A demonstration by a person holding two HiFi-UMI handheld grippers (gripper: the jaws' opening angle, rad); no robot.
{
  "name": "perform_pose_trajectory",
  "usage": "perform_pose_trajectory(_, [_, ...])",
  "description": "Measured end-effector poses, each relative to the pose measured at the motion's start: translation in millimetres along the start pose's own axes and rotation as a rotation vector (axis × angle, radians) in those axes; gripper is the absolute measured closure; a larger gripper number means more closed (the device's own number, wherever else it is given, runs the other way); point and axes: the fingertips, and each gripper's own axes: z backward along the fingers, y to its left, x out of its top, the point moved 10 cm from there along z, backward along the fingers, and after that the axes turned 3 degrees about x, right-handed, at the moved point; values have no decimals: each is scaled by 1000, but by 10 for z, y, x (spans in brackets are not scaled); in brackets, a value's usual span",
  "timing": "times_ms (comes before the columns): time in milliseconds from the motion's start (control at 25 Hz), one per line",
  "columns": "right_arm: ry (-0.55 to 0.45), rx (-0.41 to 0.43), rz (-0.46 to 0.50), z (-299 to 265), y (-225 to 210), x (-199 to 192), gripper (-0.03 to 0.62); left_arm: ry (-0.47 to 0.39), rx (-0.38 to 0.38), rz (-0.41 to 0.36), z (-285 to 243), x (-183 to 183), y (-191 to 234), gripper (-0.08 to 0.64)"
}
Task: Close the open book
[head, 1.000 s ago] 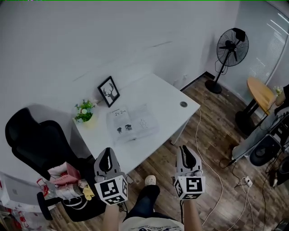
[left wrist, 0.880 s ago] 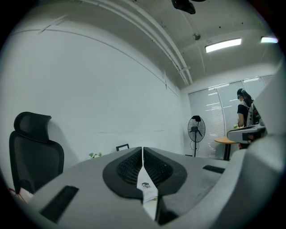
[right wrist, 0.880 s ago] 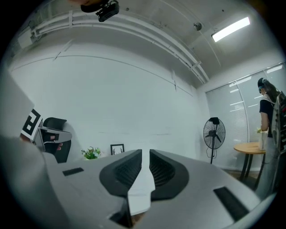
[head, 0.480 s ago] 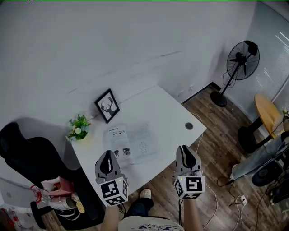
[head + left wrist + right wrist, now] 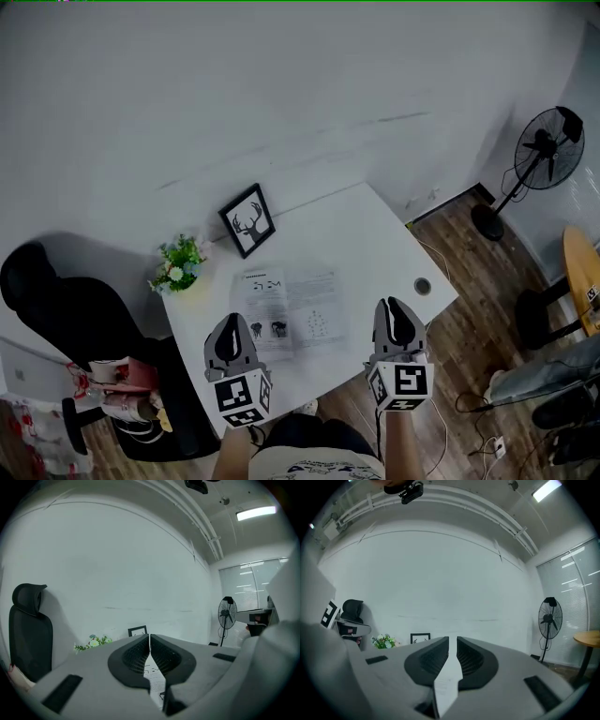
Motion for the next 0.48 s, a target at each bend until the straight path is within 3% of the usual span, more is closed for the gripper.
perform_pose_trajectory(480, [33, 230, 25, -639, 31, -31, 545, 45, 192, 145, 120, -153, 142, 535])
